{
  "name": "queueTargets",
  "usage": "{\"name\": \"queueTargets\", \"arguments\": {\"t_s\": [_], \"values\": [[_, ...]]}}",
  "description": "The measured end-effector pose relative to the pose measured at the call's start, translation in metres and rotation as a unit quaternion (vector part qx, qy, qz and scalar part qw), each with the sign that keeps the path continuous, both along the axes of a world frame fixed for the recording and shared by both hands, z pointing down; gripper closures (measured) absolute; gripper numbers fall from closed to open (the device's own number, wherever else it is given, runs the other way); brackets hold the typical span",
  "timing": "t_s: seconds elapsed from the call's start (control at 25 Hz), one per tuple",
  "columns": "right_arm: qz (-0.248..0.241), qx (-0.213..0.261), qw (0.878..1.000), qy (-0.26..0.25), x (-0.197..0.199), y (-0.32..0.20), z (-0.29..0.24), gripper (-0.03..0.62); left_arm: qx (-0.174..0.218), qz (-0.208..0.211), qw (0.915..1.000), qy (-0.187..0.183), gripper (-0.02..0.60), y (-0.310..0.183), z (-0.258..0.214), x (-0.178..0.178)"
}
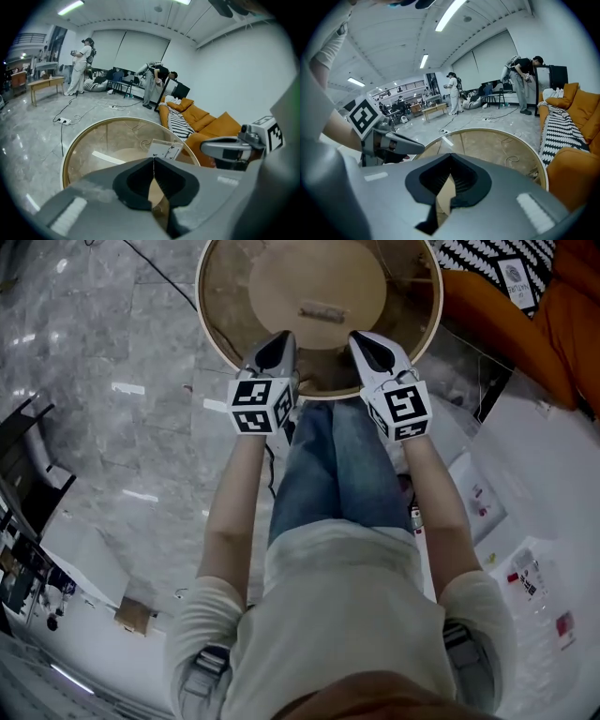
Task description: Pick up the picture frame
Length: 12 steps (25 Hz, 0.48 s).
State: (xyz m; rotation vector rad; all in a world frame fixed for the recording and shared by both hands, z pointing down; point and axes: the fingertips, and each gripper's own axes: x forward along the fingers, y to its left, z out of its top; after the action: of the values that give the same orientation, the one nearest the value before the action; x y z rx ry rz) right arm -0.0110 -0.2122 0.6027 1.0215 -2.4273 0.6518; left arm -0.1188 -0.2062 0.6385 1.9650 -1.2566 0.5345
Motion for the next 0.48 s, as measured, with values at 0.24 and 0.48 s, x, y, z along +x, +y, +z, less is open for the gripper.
{"name": "queueTargets", "arguments": {"t_s": [0.24,0.48], "values": [[-0.017,-0.023,0.999,0.017,0.0,0.002,0.055,0.554,-0.006,0.031,0.9994,-0.014,0.554,-0.007,0.045,0.009],[-0.028,-0.033,0.999,0.027,-0.001,-0.001,0.093,0.468,-0.014,0.061,0.9977,-0.023,0.466,-0.008,0.082,0.021]]}}
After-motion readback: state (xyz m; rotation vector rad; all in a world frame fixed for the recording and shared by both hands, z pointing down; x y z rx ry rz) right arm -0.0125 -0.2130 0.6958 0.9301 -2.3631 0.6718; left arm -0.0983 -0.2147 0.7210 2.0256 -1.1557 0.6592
